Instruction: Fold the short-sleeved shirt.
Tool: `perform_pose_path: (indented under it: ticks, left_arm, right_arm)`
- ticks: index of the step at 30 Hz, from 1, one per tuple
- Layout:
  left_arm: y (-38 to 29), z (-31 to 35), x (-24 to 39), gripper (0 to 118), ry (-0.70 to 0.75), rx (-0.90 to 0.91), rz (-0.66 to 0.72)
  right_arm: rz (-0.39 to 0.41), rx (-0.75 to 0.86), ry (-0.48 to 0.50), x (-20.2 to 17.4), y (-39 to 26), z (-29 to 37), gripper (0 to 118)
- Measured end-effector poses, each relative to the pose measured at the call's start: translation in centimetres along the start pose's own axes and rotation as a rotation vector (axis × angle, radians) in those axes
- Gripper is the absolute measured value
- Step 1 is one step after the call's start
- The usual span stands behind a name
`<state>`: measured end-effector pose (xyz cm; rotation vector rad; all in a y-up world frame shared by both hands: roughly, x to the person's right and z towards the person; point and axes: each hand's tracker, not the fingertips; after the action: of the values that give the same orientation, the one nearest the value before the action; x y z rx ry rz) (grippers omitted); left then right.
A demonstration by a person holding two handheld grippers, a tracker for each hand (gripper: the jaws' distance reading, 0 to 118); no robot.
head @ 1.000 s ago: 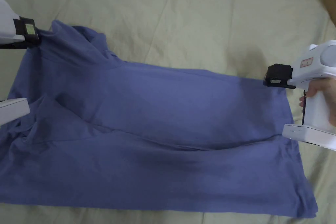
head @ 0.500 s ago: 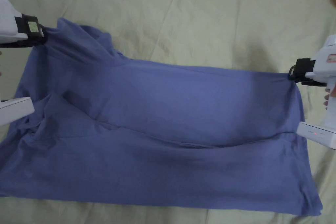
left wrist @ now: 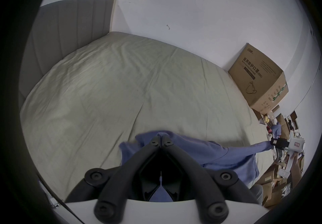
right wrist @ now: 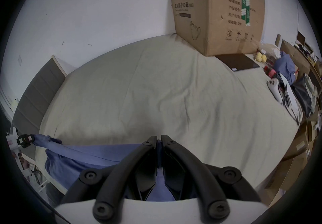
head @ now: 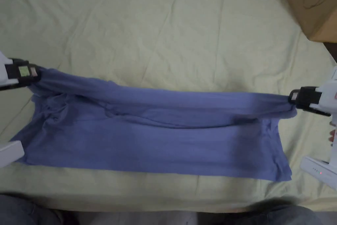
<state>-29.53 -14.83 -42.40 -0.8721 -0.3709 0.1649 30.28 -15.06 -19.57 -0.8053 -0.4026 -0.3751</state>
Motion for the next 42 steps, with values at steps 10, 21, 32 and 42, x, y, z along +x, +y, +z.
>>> perform_pose_path:
  ticks: [10, 21, 32, 42]
  left_arm:
    - [-10.8, 0.3, -3.2, 0, 0.077, -0.143, 0.238]
    - [-6.7, 7.0, -1.5, 107, 0.258, 0.166, 0.117]
    - [-6.0, 12.9, 9.8, 118, 0.21, 0.732, -0.31]
    - [-8.7, 10.9, 11.6, 4, 0.12, 0.649, -0.341]
  right_arm:
    - [-0.096, -0.094, -0.037, 1.7, -8.6, 0.0, 4]
    - [0.142, 0.159, -0.188, -0.4, -5.3, 8.6, 93]
    - [0.184, 0.686, -0.09, -8.4, -7.4, 17.2, 118]
    - [0.143, 0.67, -0.02, -10.5, -8.9, 16.1, 6]
